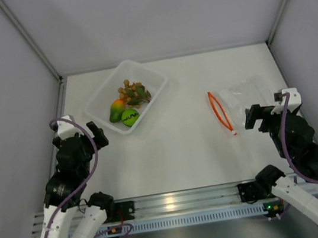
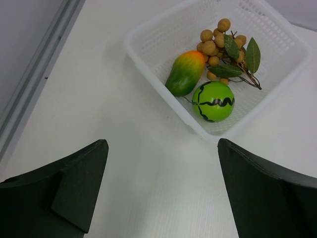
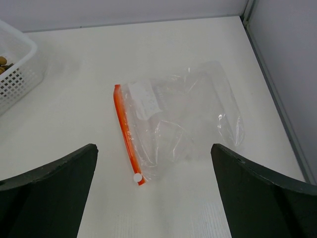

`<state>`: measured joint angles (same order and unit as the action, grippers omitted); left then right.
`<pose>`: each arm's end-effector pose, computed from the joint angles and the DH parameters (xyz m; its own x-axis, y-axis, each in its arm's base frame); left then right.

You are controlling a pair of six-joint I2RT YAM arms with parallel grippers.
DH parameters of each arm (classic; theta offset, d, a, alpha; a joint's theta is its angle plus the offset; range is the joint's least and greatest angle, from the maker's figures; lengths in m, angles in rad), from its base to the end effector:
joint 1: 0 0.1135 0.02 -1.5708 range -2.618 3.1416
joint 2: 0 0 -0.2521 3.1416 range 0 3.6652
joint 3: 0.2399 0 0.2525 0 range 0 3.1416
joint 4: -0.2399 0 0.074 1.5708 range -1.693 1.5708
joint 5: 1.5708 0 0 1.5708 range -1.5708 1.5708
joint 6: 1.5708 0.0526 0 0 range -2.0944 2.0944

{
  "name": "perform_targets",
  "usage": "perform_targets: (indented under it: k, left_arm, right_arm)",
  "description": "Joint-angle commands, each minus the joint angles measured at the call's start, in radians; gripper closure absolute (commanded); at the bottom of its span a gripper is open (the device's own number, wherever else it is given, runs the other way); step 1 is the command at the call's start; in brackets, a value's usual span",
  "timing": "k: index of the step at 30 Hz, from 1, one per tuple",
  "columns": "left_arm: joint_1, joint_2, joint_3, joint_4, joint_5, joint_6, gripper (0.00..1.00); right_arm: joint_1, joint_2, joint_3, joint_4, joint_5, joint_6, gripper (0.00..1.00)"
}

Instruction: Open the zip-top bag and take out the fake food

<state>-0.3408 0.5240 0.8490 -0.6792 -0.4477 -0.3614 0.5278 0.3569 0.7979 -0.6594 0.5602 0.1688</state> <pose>0.1291 -0.0216 0.3327 -0.2770 -0.2399 -0.9304 -0.1917 0.9627 -0.1912 0.0968 0.0241 0.3348 -0.1809 0.0593 -0.9817 0.0526 0.9973 0.0505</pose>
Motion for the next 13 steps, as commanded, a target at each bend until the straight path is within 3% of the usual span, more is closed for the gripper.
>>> perform_targets:
  k: [1, 13]
  left_arm:
    - [0.006, 0.013, -0.002, 0.061, 0.035, 0.022, 0.02]
    - [0.006, 0.005, -0.007, 0.066, 0.030, 0.022, 0.02]
  right_arm:
    - [-0.005, 0.004, 0.000, 0.004, 0.009, 0.006, 0.00]
    - [-0.005, 0.053, 0.015, 0.015, 0.012, 0.015, 0.00]
